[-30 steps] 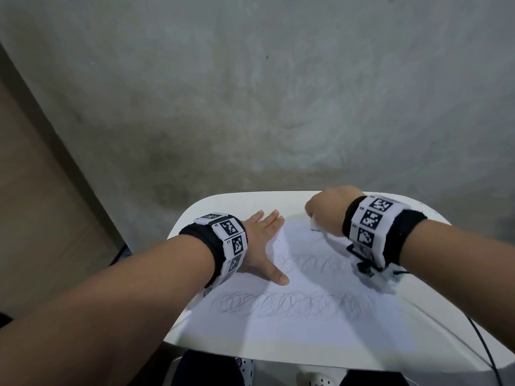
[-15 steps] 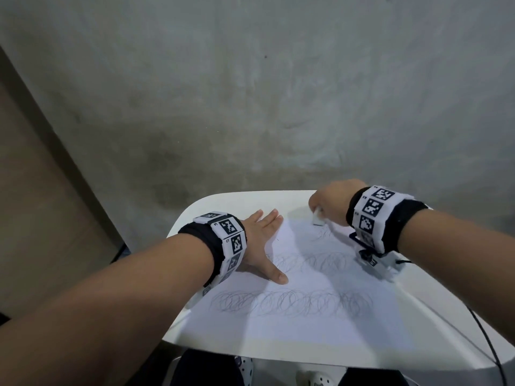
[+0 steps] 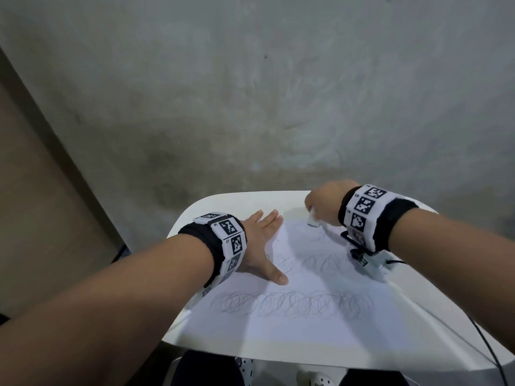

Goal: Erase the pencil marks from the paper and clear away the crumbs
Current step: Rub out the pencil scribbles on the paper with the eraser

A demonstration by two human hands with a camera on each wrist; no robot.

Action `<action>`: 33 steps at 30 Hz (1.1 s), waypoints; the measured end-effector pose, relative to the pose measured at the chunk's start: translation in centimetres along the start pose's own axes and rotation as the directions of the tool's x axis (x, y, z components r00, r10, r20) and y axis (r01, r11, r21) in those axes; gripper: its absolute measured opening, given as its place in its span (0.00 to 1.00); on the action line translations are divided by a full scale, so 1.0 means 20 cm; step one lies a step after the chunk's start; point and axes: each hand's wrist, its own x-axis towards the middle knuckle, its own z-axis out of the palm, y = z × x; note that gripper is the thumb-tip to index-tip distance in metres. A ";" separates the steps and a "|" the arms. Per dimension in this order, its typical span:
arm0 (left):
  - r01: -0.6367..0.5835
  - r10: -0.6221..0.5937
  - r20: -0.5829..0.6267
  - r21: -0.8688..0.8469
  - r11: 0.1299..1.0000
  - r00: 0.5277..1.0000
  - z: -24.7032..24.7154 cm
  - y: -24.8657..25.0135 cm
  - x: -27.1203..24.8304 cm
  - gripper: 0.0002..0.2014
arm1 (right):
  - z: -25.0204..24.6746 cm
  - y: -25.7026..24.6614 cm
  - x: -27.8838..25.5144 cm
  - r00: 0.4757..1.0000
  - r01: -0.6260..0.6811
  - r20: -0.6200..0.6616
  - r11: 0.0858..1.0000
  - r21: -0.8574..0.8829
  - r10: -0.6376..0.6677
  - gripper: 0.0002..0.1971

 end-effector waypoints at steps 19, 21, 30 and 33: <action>-0.011 0.011 -0.019 0.010 1.000 1.000 0.00 0.01 -0.01 0.63 | 0.08 -0.03 -0.09 0.988 0.125 -0.089 0.992 -0.019 -0.126 0.04; -0.009 0.009 -0.015 0.008 1.000 1.000 0.00 0.01 -0.01 0.63 | 0.06 0.00 -0.10 0.995 0.095 -0.038 0.992 0.082 -0.092 0.04; -0.007 0.007 -0.023 -0.007 1.000 1.000 0.01 0.00 0.00 0.64 | 0.05 0.03 -0.11 1.000 0.016 -0.002 0.996 0.090 -0.016 0.04; -0.002 0.002 -0.024 -0.004 1.000 1.000 0.01 0.00 0.00 0.64 | 0.05 0.12 -0.09 0.997 -0.060 -0.035 0.997 0.057 0.062 0.08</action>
